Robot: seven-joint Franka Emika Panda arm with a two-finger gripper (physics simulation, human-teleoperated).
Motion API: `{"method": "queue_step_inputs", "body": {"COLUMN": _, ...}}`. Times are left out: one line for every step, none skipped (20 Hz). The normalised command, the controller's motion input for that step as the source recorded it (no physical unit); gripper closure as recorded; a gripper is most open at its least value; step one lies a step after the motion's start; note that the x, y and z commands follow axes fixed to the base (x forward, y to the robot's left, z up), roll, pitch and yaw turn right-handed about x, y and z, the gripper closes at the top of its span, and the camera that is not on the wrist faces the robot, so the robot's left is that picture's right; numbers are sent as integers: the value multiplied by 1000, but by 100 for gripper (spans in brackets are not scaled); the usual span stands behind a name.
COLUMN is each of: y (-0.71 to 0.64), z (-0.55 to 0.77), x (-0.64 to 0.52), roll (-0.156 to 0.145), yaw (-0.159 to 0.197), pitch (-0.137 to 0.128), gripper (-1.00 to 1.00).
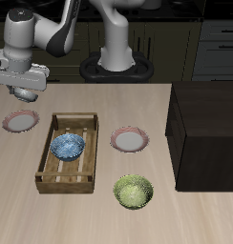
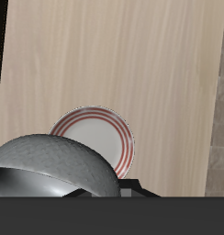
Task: Place the white bowl on the off-center plate and place the blue bowl on top of the wooden shelf
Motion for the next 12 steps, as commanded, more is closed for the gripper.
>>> {"method": "queue_step_inputs", "body": {"y": -17, "z": -309, "x": 1, "roll": 3, "yaw": -10, "pitch": 55, "gripper": 100}}
{"method": "queue_step_inputs", "body": {"y": 80, "z": -150, "x": 16, "roll": -9, "yaw": -26, "pitch": 38, "gripper": 100}}
{"method": "queue_step_inputs", "body": {"y": 84, "z": -259, "x": -41, "roll": 23, "yaw": 1, "pitch": 30, "gripper": 100}}
{"method": "queue_step_inputs", "body": {"y": 12, "z": -223, "x": -38, "roll": 6, "yaw": 18, "pitch": 19, "gripper": 100}}
{"method": "queue_step_inputs", "body": {"y": -102, "z": -399, "x": -135, "roll": -78, "yaw": -96, "pitch": 47, "gripper": 100}}
{"method": "queue_step_inputs", "body": {"y": -35, "z": -236, "x": -62, "roll": 2, "yaw": 10, "pitch": 33, "gripper": 100}}
{"method": "queue_step_inputs", "body": {"y": -81, "z": -197, "x": -76, "roll": -32, "yaw": 27, "pitch": 16, "gripper": 100}}
{"method": "queue_step_inputs", "body": {"y": -33, "z": -186, "x": -36, "roll": 4, "yaw": -27, "pitch": 30, "gripper": 100}}
{"method": "queue_step_inputs", "body": {"y": 51, "z": -170, "x": 1, "roll": -7, "yaw": 3, "pitch": 25, "gripper": 100}}
{"method": "queue_step_inputs", "body": {"y": 19, "z": -168, "x": -12, "roll": -6, "yaw": -5, "pitch": 9, "gripper": 100}}
{"method": "queue_step_inputs", "body": {"y": -134, "z": -433, "x": -23, "roll": -87, "yaw": 3, "pitch": 69, "gripper": 100}}
{"method": "queue_step_inputs", "body": {"y": -53, "z": -222, "x": -18, "roll": -13, "yaw": 15, "pitch": 23, "gripper": 100}}
